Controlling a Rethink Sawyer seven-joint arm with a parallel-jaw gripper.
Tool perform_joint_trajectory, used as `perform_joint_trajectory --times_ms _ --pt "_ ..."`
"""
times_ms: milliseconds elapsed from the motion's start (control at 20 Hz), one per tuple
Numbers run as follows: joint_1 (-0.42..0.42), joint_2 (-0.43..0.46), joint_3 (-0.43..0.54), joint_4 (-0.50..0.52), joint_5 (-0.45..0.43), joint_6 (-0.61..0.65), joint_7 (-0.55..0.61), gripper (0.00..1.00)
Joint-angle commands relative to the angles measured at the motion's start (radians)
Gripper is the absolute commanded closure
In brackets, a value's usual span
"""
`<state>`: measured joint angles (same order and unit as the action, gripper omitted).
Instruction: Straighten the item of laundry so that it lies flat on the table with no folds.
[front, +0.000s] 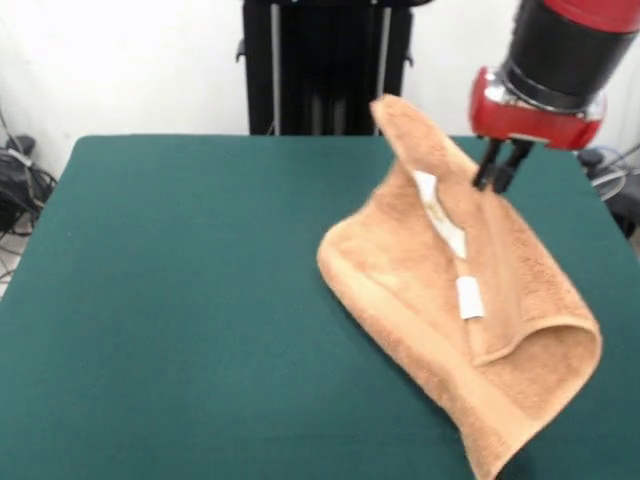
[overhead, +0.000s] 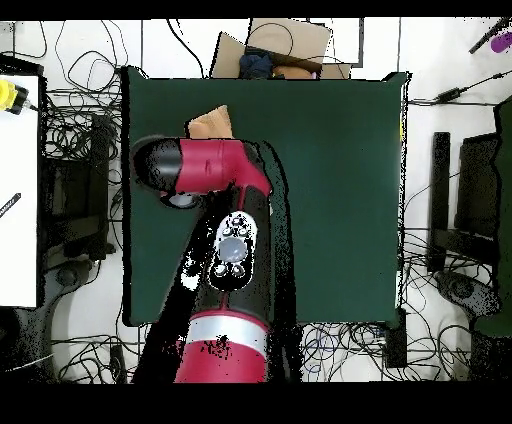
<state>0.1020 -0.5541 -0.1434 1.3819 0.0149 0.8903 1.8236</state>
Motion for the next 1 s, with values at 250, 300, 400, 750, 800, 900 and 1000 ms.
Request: perform_joint_trajectory --times_ms 250,300,400,750,800,900,1000 --pt "0.016 0.0 0.003 0.324 0.075 -0.151 0.322 1.0" --pt "0.008 0.008 0.008 0.323 0.08 -0.149 0.321 1.0" --pt "-0.013 0.028 0.023 0.315 0.091 -0.136 0.307 1.0" --pt "-0.08 0.073 0.053 0.241 0.074 -0.092 0.225 1.0" --pt "-0.087 0.083 0.057 0.231 0.072 -0.087 0.219 1.0" --pt "-0.091 0.081 0.058 0.226 0.061 -0.088 0.212 1.0" --pt "-0.102 0.077 0.064 0.231 0.045 -0.113 0.19 1.0"
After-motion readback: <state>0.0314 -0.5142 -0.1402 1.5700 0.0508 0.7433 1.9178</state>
